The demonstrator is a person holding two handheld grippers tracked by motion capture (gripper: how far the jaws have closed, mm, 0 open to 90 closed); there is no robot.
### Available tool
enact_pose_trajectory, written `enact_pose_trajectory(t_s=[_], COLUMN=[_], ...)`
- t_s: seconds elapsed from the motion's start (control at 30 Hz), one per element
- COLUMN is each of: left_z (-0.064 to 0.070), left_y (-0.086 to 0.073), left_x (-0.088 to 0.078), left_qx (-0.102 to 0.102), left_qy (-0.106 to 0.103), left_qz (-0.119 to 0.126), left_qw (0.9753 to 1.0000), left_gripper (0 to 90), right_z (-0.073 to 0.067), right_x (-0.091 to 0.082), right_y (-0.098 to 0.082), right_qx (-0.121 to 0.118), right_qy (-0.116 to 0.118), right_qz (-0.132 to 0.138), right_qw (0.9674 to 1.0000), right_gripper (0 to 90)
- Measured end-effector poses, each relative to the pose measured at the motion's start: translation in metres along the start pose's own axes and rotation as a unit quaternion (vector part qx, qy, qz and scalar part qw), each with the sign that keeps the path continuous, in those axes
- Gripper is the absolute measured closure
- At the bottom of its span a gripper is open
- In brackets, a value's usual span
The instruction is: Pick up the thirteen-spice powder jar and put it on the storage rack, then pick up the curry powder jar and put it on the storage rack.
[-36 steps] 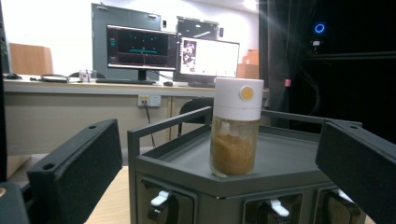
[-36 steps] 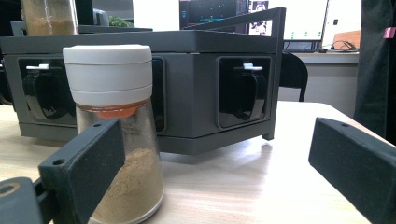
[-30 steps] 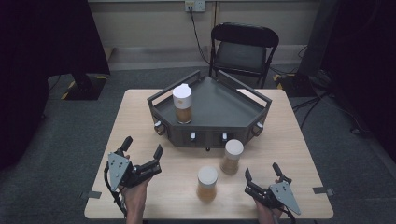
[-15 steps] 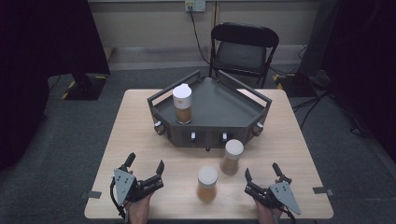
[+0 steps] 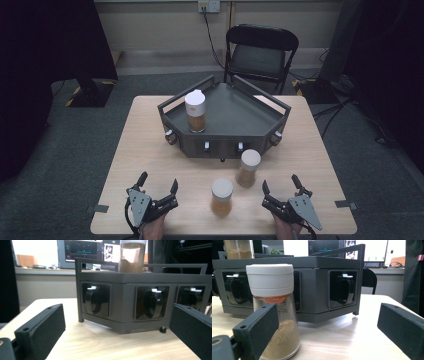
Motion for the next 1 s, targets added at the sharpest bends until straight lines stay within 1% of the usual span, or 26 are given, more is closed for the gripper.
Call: enact_pose_trajectory(t_s=[0.07,0.13,0.2,0.23,0.3,0.4,0.5,0.57,0.63,0.87,0.93,1.0], left_z=[0.001,0.003,0.003,0.003,0.002,0.0,0.003,0.003,0.005,0.005,0.005,0.006], left_y=[-0.003,-0.011,-0.016,-0.018,-0.02,-0.018,-0.018,-0.016,-0.017,-0.017,-0.017,-0.017], left_x=[-0.001,-0.002,-0.003,-0.003,-0.005,-0.003,-0.003,-0.002,-0.001,-0.001,-0.001,-0.001], left_qx=[-0.002,0.004,0.009,0.008,0.008,0.004,0.01,0.009,0.01,0.009,0.009,0.009], left_qy=[0.003,0.01,0.013,0.014,0.013,0.016,0.018,0.017,0.022,0.023,0.024,0.026], left_qz=[-0.006,-0.001,-0.001,-0.002,0.007,-0.002,-0.003,-0.008,-0.007,-0.008,-0.008,-0.007], left_qw=[1.0,0.9999,0.9999,0.9999,0.9999,0.9999,0.9998,0.9998,0.9997,0.9997,0.9996,0.9996], left_gripper=[0.2,0.2,0.2,0.2,0.2,0.2,0.2,0.1,0.2,0.2,0.2,0.2], right_z=[0.0,0.0,0.0,0.0,0.0,0.0,0.0,0.0,0.0,0.002,0.001,0.002], right_x=[0.0,0.0,0.0,0.0,0.0,0.0,0.0,0.0,0.0,0.0,-0.001,-0.001], right_y=[0.0,0.0,0.0,0.0,0.0,0.0,0.0,0.0,0.0,0.0,-0.001,0.0], right_qx=[0.0,0.0,0.0,0.0,0.0,0.0,0.0,0.0,0.0,0.004,0.003,0.002], right_qy=[0.0,0.0,0.0,0.0,0.0,0.0,0.0,0.0,0.001,0.005,0.003,0.006], right_qz=[0.0,0.0,0.0,0.0,0.0,0.0,0.0,0.0,0.0,0.0,0.004,0.001], right_qw=[1.0,1.0,1.0,1.0,1.0,1.0,1.0,1.0,1.0,1.0,1.0,1.0], right_gripper=[2.5,2.5,2.5,2.5,2.4,2.5,2.5,2.4,2.4,1.6,1.6,1.6])
Point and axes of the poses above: each handheld gripper's, and its own axes: x roughly forward along the jaws, y roughly out of its top, z roughly to its right, the point moved 1 cm from there along x, roughly forward along the jaws, and after that the axes turned 3 degrees about -x, right-handed, at the moved point
